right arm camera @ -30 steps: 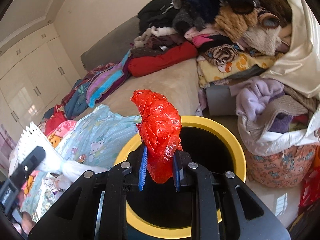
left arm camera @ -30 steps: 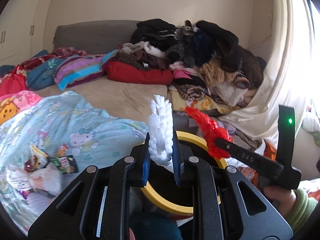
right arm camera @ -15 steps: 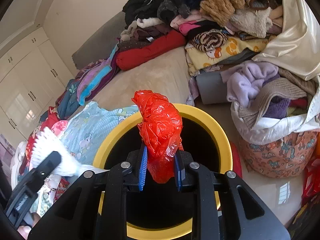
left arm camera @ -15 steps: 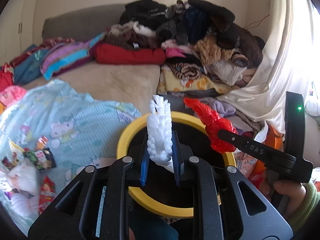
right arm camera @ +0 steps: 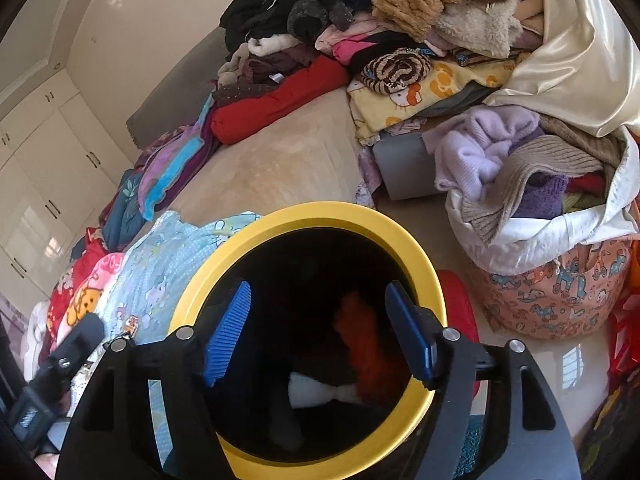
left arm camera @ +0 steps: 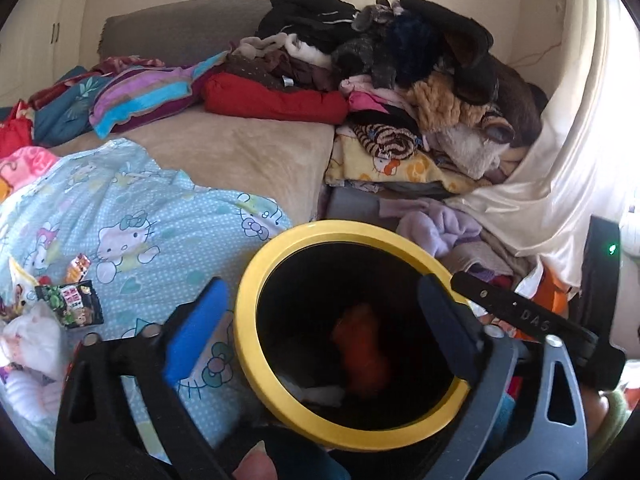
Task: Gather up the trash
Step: 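Carry the foam net and red bag over the yellow-rimmed bin with both tools, then open both tools to drop the foam net and red bag into the bin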
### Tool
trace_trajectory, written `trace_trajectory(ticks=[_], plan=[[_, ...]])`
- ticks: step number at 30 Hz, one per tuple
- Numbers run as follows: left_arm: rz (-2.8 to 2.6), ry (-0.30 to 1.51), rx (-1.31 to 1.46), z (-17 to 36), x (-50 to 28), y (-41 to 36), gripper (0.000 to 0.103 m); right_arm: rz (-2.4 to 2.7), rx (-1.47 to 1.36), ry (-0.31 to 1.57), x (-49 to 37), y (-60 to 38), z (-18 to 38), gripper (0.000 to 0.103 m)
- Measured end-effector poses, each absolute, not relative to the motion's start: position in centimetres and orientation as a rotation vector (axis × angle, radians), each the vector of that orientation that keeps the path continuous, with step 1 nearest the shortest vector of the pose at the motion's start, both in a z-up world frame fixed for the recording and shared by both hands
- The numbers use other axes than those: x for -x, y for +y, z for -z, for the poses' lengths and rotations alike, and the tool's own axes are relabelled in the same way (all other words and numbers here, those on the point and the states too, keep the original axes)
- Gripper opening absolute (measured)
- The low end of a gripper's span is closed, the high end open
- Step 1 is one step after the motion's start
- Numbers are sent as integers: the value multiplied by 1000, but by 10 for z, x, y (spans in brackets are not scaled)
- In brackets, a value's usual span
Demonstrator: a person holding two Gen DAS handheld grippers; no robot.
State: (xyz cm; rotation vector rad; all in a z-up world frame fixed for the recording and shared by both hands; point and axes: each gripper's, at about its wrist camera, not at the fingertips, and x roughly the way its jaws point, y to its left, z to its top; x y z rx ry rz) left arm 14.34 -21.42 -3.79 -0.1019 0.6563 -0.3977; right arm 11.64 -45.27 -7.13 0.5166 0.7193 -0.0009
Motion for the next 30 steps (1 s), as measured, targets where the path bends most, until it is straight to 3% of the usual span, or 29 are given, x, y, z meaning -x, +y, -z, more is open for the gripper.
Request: trace_trajectory(ticks=[5,30], plan=[[383,627,137,29,-137,-201,92,23,-490,682,-112,-445,62,85],[253,453,151,-15,-100,-126,92,-82,-296,595,-94,-356,12,94]])
